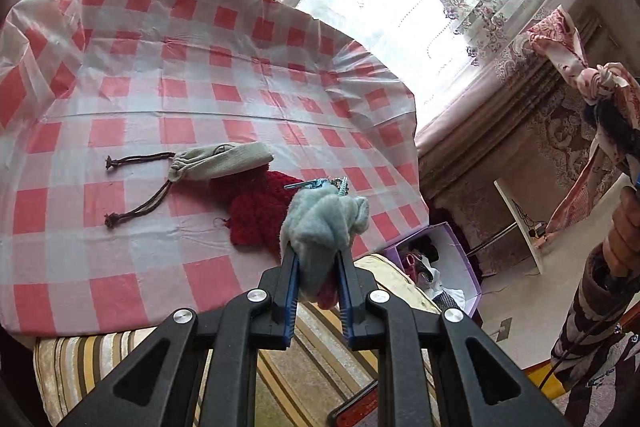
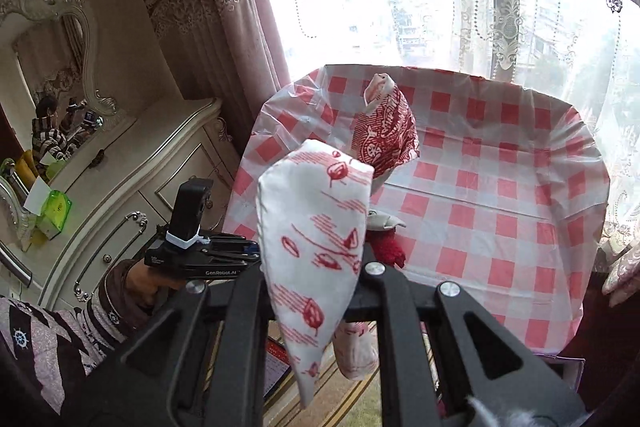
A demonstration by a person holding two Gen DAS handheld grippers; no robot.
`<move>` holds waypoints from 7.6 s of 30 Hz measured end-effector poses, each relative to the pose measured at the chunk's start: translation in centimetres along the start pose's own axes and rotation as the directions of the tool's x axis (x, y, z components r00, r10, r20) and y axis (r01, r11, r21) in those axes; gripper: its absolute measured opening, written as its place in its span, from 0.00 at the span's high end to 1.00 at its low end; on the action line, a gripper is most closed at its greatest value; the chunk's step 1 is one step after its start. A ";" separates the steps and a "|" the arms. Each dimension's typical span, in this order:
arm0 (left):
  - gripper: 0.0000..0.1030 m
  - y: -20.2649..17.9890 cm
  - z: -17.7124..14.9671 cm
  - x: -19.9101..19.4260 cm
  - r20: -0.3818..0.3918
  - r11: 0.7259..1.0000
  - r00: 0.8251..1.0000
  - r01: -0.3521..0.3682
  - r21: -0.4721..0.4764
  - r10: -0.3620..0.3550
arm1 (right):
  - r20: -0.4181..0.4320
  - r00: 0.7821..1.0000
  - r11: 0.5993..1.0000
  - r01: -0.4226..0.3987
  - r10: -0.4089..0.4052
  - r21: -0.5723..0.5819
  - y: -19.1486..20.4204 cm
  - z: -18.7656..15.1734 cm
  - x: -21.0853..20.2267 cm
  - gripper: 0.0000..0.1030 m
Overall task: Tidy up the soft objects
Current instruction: 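Carry the pig plush into the box and open the left tool while the right tool lifts the scarf, then carry the scarf into the box and open the right tool, then move both open tools back over the remaining items, then grasp the red fuzzy knit toy with the left tool, then grasp the grey drawstring pouch by its body with the right tool, then carry the red toy into the box with the left tool while the right tool drops the grey pouch in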
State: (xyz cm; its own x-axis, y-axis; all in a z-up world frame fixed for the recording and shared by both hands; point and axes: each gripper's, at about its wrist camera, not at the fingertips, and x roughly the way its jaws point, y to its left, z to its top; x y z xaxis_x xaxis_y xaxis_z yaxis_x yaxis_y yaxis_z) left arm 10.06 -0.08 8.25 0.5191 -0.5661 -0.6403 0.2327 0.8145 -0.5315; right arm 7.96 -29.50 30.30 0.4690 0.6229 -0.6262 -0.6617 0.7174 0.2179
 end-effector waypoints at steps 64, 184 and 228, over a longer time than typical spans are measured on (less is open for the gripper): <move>0.59 -12.8 1.1 11.0 -0.189 0.979 0.962 0.202 0.016 -0.196 | -0.285 0.942 0.766 0.312 -0.175 0.562 -21.0 -31.2 3.3 0.89; 0.88 1.3 -3.7 9.6 -0.189 0.841 0.873 -0.344 0.417 0.450 | -0.470 0.879 0.996 0.051 -0.079 -0.072 -4.8 -8.4 38.1 0.62; 0.89 -21.5 -1.8 13.9 -0.048 0.712 0.963 -0.162 0.683 0.265 | -0.503 0.818 0.774 0.503 -0.280 0.386 -23.1 -34.8 6.5 0.77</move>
State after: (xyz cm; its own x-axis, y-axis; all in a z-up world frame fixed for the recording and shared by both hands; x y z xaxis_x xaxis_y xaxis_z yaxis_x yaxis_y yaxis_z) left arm 10.75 -25.73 9.75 0.5223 -0.3354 -0.7840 0.6435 0.7583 0.1043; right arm 5.94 -52.87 -4.86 0.2747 0.1512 -0.9496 -0.0506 0.9885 0.1428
